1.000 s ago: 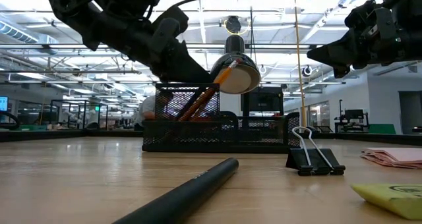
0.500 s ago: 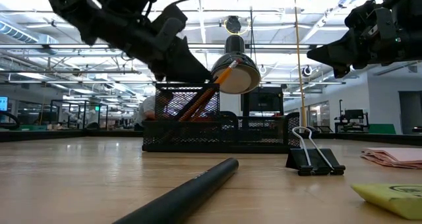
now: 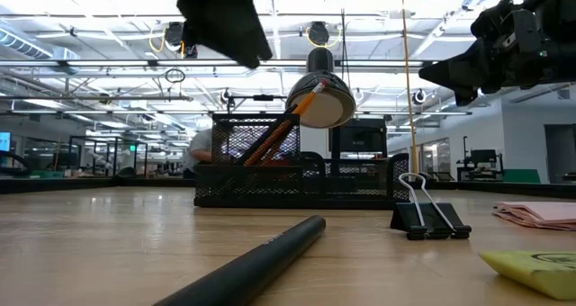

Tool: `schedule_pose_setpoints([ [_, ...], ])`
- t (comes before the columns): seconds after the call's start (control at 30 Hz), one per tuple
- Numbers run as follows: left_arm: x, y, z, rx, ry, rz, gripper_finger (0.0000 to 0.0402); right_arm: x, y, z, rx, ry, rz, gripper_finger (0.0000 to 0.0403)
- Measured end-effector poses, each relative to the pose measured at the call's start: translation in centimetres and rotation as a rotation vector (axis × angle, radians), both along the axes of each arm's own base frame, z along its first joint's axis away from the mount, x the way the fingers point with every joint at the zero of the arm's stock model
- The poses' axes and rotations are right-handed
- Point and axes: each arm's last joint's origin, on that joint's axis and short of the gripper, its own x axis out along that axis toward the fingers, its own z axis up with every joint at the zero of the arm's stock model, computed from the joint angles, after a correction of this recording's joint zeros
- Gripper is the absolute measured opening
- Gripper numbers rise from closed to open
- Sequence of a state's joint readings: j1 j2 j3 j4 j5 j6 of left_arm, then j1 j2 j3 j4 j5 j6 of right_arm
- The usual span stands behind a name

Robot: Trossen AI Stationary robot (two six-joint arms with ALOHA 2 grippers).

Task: Pick and place office supplies into organizer
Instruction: Put the black pen into black desk organizer

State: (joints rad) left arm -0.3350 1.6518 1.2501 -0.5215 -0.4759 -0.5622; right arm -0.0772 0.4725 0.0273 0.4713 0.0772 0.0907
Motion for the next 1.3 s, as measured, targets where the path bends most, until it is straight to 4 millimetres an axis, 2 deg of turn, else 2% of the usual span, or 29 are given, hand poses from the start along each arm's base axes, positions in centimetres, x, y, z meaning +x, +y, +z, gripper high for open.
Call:
schedule_pose_setpoints([
  [0.13,1.5,-3.8,-1.3,-0.095,-0.005,-0.006,0.0162,0.0,0.0,0.0,0.001,-0.004,0.0,0.0009],
  [0.33,3.7,-8.6,-3.9,-0.265,0.02,0.047,0.0186,0.0,0.0,0.2,0.006,-0.025,0.004,0.0009],
  [0.43,4.8,-10.2,-5.3,-0.333,0.077,0.074,0.0199,0.0,0.0,0.4,0.023,-0.042,0.011,0.0009],
  [0.5,5.4,-10.5,-6.0,-0.361,0.107,0.127,0.0207,0.0,0.1,0.4,0.024,-0.045,0.029,0.0009],
  [0.6,6.2,-10.8,-5.7,-0.424,0.095,0.169,0.0211,0.0,0.1,0.4,0.044,-0.047,0.032,0.0009],
  [0.77,6.0,-11.6,-6.2,-0.541,0.152,0.189,0.0203,0.0,0.1,0.3,0.052,-0.039,0.032,0.0009],
  [0.97,5.4,-12.2,-6.5,-0.534,0.173,0.179,0.0199,0.0,0.1,0.2,0.047,-0.031,0.031,0.0009],
  [1.17,5.7,-11.7,-6.5,-0.533,0.155,0.205,0.0225,0.0,0.1,0.3,0.04,-0.042,0.03,0.0009],
  [1.3,5.8,-11.7,-7.2,-0.5,0.165,0.192,0.0247,0.0,0.1,0.4,0.032,-0.045,0.029,0.0009],
])
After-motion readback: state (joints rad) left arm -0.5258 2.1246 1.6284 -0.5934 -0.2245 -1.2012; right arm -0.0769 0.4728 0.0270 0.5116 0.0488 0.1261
